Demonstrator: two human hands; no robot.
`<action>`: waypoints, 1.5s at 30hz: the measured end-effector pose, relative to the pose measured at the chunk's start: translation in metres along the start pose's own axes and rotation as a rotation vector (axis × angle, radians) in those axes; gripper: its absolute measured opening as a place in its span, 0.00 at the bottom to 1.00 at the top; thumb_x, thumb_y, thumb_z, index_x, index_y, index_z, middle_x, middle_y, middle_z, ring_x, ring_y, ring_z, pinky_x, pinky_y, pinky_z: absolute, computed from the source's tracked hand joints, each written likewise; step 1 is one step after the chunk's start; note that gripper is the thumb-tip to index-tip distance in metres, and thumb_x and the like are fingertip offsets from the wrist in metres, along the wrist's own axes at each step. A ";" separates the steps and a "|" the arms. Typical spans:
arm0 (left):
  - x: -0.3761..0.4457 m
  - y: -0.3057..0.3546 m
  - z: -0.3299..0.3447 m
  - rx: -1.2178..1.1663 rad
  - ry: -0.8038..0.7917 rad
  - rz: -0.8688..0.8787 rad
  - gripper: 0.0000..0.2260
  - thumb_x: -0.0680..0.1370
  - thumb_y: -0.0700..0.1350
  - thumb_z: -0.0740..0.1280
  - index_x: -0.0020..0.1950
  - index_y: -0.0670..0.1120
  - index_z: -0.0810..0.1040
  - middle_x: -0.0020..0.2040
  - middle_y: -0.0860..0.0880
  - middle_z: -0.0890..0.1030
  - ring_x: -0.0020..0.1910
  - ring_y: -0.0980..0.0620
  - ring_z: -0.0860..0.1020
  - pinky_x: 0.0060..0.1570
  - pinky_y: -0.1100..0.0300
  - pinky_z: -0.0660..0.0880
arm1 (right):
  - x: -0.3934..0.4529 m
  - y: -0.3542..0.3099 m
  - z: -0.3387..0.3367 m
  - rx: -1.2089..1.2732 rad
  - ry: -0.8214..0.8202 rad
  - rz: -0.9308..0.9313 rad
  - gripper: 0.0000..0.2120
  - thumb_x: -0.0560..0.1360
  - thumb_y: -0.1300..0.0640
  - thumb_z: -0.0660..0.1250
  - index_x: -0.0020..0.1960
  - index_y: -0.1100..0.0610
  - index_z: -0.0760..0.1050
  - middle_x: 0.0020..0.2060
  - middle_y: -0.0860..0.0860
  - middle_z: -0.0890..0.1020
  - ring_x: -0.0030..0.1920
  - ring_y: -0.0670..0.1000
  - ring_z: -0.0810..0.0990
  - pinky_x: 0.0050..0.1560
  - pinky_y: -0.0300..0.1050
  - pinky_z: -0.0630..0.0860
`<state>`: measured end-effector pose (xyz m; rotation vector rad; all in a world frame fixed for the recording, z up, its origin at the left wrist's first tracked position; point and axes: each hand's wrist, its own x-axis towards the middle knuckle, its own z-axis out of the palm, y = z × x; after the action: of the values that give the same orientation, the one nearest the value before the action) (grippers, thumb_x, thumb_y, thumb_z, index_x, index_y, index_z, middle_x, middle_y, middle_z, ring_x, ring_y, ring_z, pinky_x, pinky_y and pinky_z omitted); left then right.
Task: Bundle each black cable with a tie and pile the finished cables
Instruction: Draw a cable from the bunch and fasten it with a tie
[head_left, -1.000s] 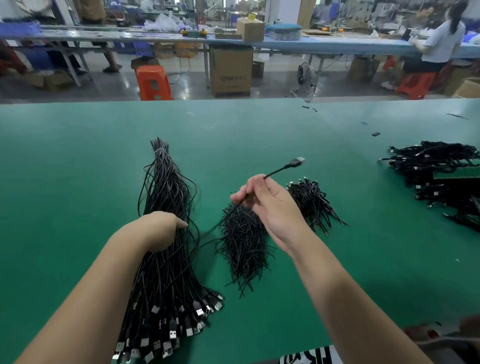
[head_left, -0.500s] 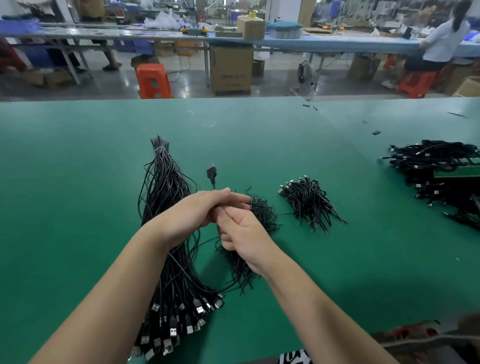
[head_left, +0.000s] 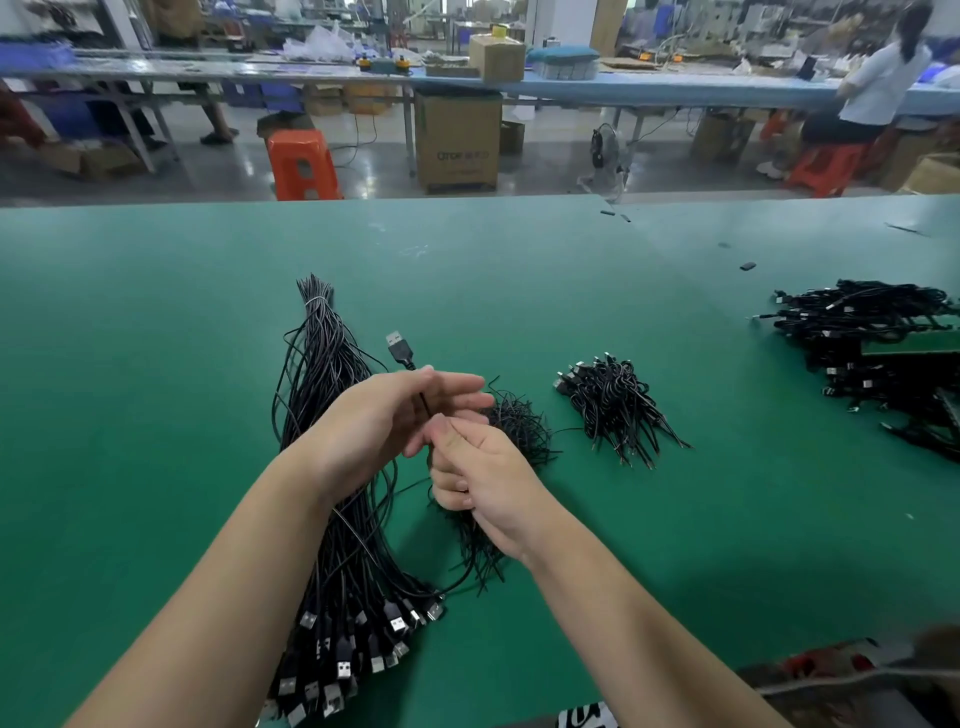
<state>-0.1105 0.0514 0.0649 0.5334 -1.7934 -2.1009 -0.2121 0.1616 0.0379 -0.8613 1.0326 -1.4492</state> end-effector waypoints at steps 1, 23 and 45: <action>0.001 0.000 0.002 -0.007 0.029 0.034 0.23 0.81 0.52 0.53 0.65 0.42 0.79 0.62 0.42 0.82 0.63 0.45 0.80 0.54 0.63 0.77 | 0.000 0.000 -0.001 0.056 0.001 0.023 0.17 0.82 0.48 0.61 0.38 0.51 0.81 0.27 0.44 0.59 0.27 0.45 0.56 0.26 0.35 0.57; -0.018 -0.002 -0.012 0.897 0.024 -0.369 0.22 0.84 0.53 0.57 0.47 0.39 0.82 0.38 0.53 0.80 0.36 0.54 0.78 0.45 0.57 0.77 | 0.005 0.014 -0.023 0.322 0.020 0.185 0.17 0.83 0.50 0.59 0.38 0.53 0.76 0.30 0.46 0.64 0.26 0.45 0.59 0.25 0.37 0.59; -0.014 0.017 0.002 -0.533 0.103 0.040 0.16 0.82 0.49 0.58 0.40 0.45 0.79 0.28 0.53 0.68 0.17 0.60 0.57 0.17 0.66 0.55 | -0.001 0.029 -0.023 0.569 -0.061 0.262 0.18 0.82 0.52 0.58 0.35 0.53 0.68 0.28 0.47 0.63 0.26 0.45 0.59 0.24 0.38 0.58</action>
<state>-0.0988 0.0568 0.0830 0.4407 -1.1070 -2.3438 -0.2230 0.1649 0.0025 -0.3415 0.6062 -1.3778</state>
